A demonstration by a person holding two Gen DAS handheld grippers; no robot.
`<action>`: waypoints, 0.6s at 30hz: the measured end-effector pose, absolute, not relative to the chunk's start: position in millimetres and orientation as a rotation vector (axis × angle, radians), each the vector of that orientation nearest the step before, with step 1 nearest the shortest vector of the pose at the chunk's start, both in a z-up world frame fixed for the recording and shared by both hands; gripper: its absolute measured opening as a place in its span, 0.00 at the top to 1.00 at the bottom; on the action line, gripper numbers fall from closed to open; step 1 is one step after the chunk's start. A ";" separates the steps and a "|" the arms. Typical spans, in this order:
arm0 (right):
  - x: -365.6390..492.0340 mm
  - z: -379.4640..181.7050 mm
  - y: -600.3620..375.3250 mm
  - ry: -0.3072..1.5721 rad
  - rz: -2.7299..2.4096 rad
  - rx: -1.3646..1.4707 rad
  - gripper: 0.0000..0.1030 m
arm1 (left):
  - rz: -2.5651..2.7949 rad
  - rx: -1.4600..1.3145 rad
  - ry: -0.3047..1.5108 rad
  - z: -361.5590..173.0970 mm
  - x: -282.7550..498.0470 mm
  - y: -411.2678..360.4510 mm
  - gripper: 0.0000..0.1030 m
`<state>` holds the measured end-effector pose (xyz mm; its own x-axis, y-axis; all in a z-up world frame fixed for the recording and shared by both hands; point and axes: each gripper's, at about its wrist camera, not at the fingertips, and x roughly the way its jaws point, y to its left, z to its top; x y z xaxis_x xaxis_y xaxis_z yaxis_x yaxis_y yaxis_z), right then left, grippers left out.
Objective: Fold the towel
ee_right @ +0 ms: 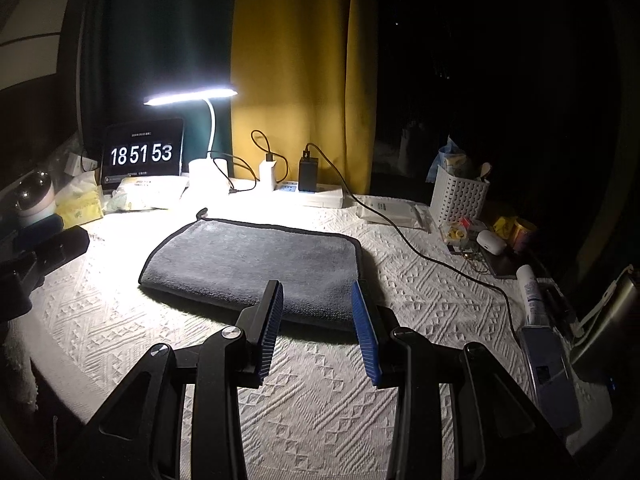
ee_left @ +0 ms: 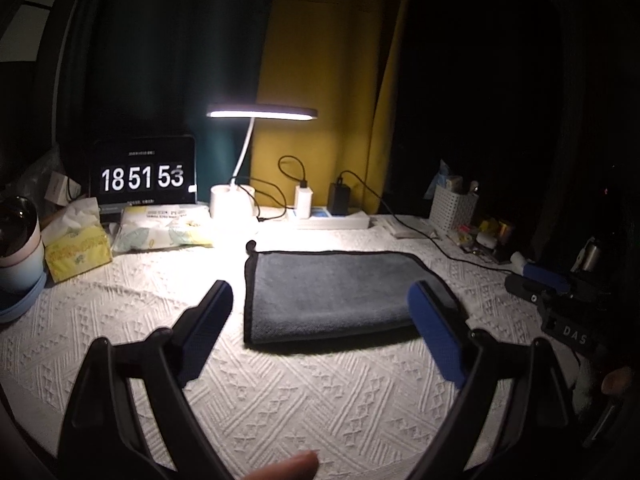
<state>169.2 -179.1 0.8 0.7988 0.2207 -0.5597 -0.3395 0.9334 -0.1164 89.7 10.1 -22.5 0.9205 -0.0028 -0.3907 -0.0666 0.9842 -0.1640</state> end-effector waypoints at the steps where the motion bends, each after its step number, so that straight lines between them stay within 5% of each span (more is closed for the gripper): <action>1: 166.9 1.9 -179.3 0.568 0.304 -0.216 0.64 | 0.029 -0.176 0.399 -22.0 88.3 9.4 0.12; 18: 133.4 26.5 -183.5 0.502 0.307 -0.215 0.63 | 0.008 -0.149 0.320 -0.3 57.9 -3.8 0.12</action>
